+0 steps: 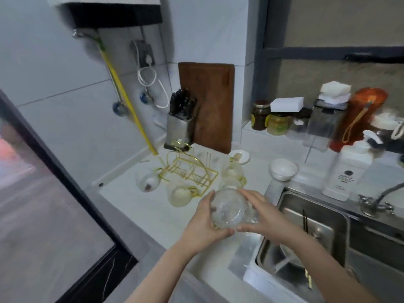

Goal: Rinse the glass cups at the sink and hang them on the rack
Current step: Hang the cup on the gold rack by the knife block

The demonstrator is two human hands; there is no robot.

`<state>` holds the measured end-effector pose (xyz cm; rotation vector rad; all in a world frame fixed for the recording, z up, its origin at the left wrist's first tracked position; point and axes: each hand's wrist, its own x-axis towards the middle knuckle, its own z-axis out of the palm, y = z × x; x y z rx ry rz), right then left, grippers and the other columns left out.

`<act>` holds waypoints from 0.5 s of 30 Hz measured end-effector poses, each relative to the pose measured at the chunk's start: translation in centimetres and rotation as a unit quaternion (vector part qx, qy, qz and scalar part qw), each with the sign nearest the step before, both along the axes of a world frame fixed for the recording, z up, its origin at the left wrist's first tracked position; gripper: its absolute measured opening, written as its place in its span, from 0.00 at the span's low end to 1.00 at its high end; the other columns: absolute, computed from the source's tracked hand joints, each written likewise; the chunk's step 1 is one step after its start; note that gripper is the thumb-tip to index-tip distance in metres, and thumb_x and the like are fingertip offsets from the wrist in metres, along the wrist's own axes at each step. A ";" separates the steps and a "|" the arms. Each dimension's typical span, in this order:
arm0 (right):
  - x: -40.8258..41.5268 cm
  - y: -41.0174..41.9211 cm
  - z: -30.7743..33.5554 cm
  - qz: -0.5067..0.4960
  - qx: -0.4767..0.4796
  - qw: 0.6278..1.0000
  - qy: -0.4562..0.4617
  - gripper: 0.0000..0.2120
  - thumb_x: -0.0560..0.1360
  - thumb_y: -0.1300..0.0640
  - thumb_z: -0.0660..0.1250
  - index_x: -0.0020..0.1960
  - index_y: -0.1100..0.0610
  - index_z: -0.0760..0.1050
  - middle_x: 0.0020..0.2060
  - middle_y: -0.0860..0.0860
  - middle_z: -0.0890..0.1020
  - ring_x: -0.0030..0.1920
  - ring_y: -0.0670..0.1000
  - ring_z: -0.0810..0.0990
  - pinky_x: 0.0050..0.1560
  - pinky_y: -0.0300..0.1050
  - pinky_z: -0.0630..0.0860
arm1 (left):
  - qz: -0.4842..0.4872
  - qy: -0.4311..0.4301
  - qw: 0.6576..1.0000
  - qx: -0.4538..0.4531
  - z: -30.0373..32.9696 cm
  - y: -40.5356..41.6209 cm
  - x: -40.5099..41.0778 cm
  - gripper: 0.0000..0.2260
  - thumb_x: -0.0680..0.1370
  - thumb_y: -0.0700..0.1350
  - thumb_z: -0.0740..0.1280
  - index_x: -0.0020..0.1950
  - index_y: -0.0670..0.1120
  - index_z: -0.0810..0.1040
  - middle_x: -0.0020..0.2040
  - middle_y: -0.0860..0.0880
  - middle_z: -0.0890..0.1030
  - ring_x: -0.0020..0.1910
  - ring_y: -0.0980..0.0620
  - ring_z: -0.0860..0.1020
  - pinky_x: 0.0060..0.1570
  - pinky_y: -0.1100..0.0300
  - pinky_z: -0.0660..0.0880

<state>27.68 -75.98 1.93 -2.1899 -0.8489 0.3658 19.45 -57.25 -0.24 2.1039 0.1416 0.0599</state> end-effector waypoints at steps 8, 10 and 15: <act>0.6 11.0 0.9 0.029 0.021 0.999 0.011 0.46 0.66 0.50 0.78 0.76 0.49 0.55 0.70 0.43 0.66 0.70 0.42 0.64 0.68 0.36 0.61 | 0.070 -0.020 0.997 0.002 1.2 9.4 -1.2 0.51 0.68 0.46 0.79 0.79 0.50 0.47 0.71 0.58 0.59 0.66 0.58 0.67 0.63 0.65 0.66; 1.1 12.5 0.7 0.038 0.014 0.999 0.008 0.45 0.66 0.49 0.78 0.75 0.49 0.57 0.71 0.43 0.66 0.71 0.44 0.64 0.69 0.40 0.63 | 0.076 -0.015 0.997 -0.002 1.0 10.7 -1.0 0.52 0.67 0.47 0.79 0.79 0.52 0.45 0.73 0.55 0.59 0.68 0.56 0.67 0.67 0.61 0.68; 2.9 14.7 0.0 0.068 -0.008 0.998 -0.002 0.44 0.67 0.48 0.77 0.76 0.49 0.57 0.71 0.45 0.66 0.70 0.45 0.65 0.70 0.41 0.64 | 0.091 -0.010 0.996 0.003 0.4 12.2 0.1 0.53 0.67 0.50 0.78 0.79 0.51 0.44 0.74 0.51 0.58 0.68 0.61 0.62 0.71 0.57 0.66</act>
